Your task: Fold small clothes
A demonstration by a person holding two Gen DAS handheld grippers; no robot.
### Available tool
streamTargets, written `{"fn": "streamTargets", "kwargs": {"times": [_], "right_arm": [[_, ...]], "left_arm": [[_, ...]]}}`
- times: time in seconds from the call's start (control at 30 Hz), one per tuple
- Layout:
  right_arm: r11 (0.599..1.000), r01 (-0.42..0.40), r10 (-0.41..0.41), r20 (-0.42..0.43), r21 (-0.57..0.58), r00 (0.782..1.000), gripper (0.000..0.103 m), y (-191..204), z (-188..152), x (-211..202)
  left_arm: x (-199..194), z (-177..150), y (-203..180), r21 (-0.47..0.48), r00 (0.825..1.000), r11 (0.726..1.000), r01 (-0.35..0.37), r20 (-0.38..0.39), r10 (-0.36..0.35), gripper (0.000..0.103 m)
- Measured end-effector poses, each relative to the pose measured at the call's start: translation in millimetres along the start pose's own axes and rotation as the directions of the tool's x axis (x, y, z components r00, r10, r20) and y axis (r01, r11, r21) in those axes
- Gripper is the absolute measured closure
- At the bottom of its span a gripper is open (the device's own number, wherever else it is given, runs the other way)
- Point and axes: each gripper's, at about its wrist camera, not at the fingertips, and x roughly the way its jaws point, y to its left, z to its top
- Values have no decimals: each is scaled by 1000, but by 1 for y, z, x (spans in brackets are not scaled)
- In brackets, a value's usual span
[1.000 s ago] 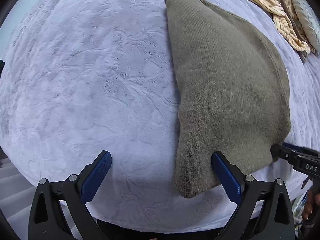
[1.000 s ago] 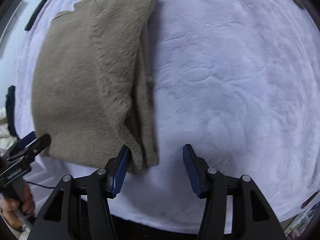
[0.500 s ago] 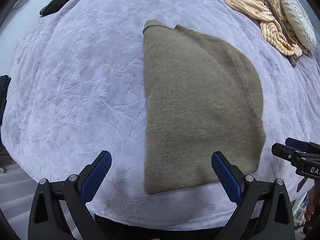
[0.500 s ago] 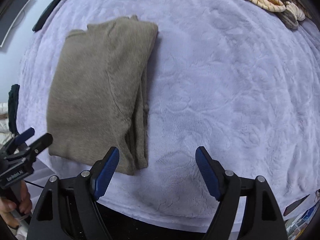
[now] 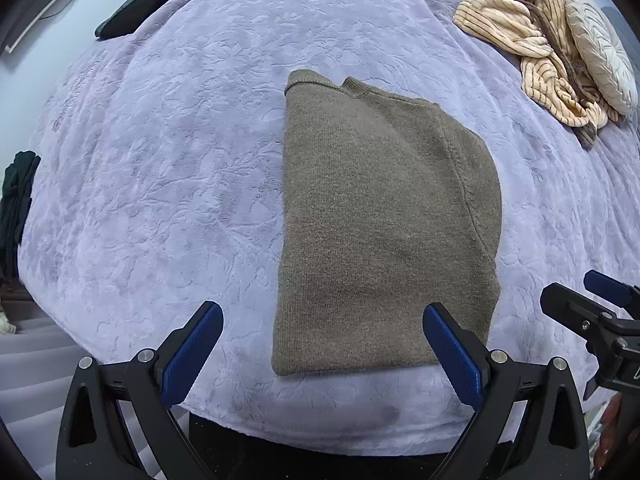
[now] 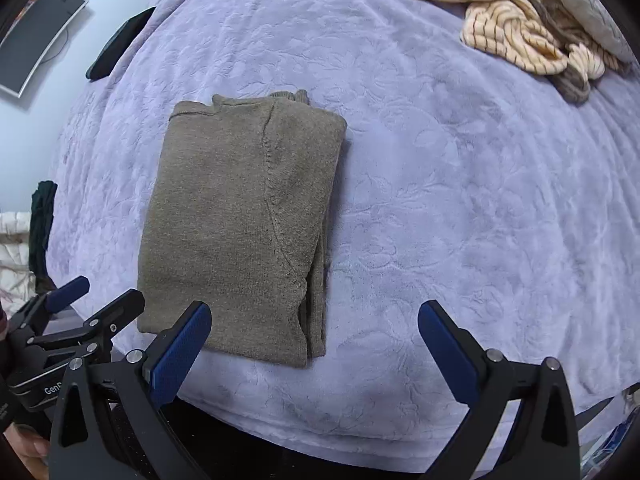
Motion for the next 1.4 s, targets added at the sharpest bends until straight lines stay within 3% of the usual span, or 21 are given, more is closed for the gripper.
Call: {"fn": "streamTargets", "kwargs": {"times": [0.17,0.67,1.4], "right_arm": [[1000,15,-15,12,19,1000,0,7,2,-5],[986,101,-108,47,132,993,0,33,1,-16],[983,127,-136,54,136,989,0,44,2,-30]], "left_arm": [[-5,6,4,34,999,998,-43,17,42,2],[-19,20,25,155,999,988,-1,42,-5,2],[-31,21,32,101,999,994,38,35,-42,2]]}}
